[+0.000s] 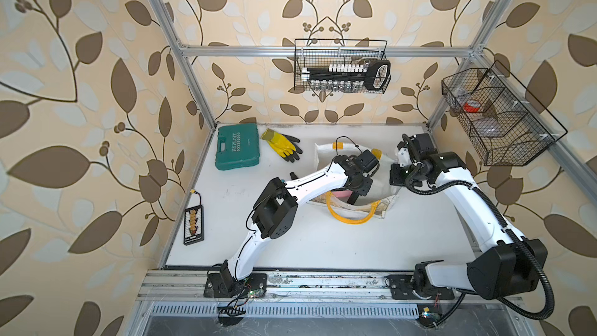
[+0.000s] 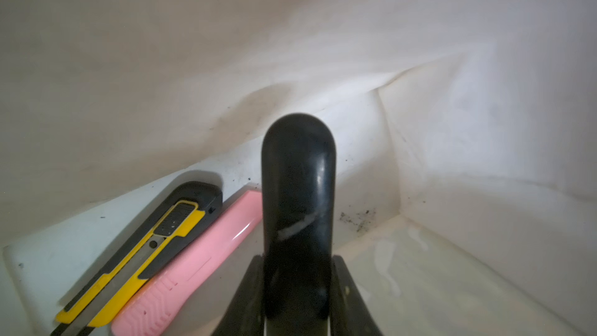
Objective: Place the art knife into the pouch
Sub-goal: Place the utility knife in the pouch.
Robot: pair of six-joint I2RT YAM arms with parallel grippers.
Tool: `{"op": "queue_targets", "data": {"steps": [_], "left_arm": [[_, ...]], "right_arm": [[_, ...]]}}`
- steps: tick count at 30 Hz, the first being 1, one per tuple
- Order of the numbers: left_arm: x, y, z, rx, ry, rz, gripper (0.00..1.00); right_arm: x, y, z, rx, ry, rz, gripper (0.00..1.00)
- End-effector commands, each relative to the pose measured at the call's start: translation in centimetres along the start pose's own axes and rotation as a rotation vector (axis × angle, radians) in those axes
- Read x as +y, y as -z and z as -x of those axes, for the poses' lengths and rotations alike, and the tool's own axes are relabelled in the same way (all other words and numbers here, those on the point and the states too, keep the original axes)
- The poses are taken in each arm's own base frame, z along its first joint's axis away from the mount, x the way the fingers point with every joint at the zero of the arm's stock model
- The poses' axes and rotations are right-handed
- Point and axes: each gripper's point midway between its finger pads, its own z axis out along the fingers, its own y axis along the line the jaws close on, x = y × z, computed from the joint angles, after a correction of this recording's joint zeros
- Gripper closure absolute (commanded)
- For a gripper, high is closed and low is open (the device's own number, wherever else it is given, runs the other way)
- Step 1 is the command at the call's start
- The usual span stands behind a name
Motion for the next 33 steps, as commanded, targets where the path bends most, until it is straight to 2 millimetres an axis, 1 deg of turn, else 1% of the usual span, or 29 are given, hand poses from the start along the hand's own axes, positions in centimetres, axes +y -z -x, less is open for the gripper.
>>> {"op": "queue_targets", "data": {"steps": [1,4,7,10,12,13,14,15,17,22,25,27,29,31,33], "left_arm": [[2.8,-0.4,-1.1,0.072,0.008,0.084,0.83],[5.0,-1.2,-2.2,0.118,0.002,0.143,0.83],[7.2,-1.2,-2.9,0.143,-0.006,0.203,0.83],[9.1,-0.9,-3.3,0.158,-0.005,0.236,0.81],[10.1,-0.8,-3.6,0.174,-0.003,0.251,0.75],[10.6,-0.8,-3.7,0.179,-0.003,0.254,0.68],[10.7,-0.7,-3.6,0.177,-0.006,0.25,0.59],[10.8,-0.6,-3.4,0.174,-0.008,0.246,0.53],[10.6,-0.4,-2.8,0.159,-0.024,0.235,0.47],[10.7,-0.3,-2.0,0.151,-0.041,0.251,0.38],[10.3,0.7,-1.3,0.128,-0.039,0.233,0.32],[9.5,2.0,-0.4,0.09,-0.036,0.2,0.28],[8.3,4.0,0.9,0.037,-0.036,0.144,0.27],[7.0,6.5,2.2,-0.022,-0.038,0.076,0.26],[5.3,9.5,3.5,-0.093,-0.042,-0.01,0.23]], "right_arm": [[-0.1,0.7,0.0,-0.021,0.012,-0.005,1.0],[0.0,0.7,0.0,-0.022,0.009,0.002,1.0],[-0.1,0.8,0.0,-0.023,0.01,-0.008,1.0],[-0.4,0.7,0.0,-0.022,0.011,-0.018,1.0],[-0.6,0.9,0.0,-0.024,0.011,-0.024,1.0],[-0.7,0.9,0.0,-0.024,0.01,-0.028,1.0],[-0.9,0.9,-0.1,-0.025,0.008,-0.031,1.0],[-1.0,0.9,-0.1,-0.024,0.004,-0.033,1.0],[-1.1,0.9,-0.1,-0.024,0.0,-0.033,1.0],[-1.3,0.9,-0.1,-0.023,0.0,-0.037,1.0],[-1.3,0.8,-0.1,-0.018,0.003,-0.039,1.0],[-1.3,0.7,0.0,-0.016,0.003,-0.039,1.0],[-1.2,0.5,0.0,-0.011,-0.001,-0.036,1.0],[-1.2,0.3,0.1,-0.012,-0.006,-0.033,1.0],[-1.1,0.1,0.1,-0.009,-0.011,-0.03,1.0]]}}
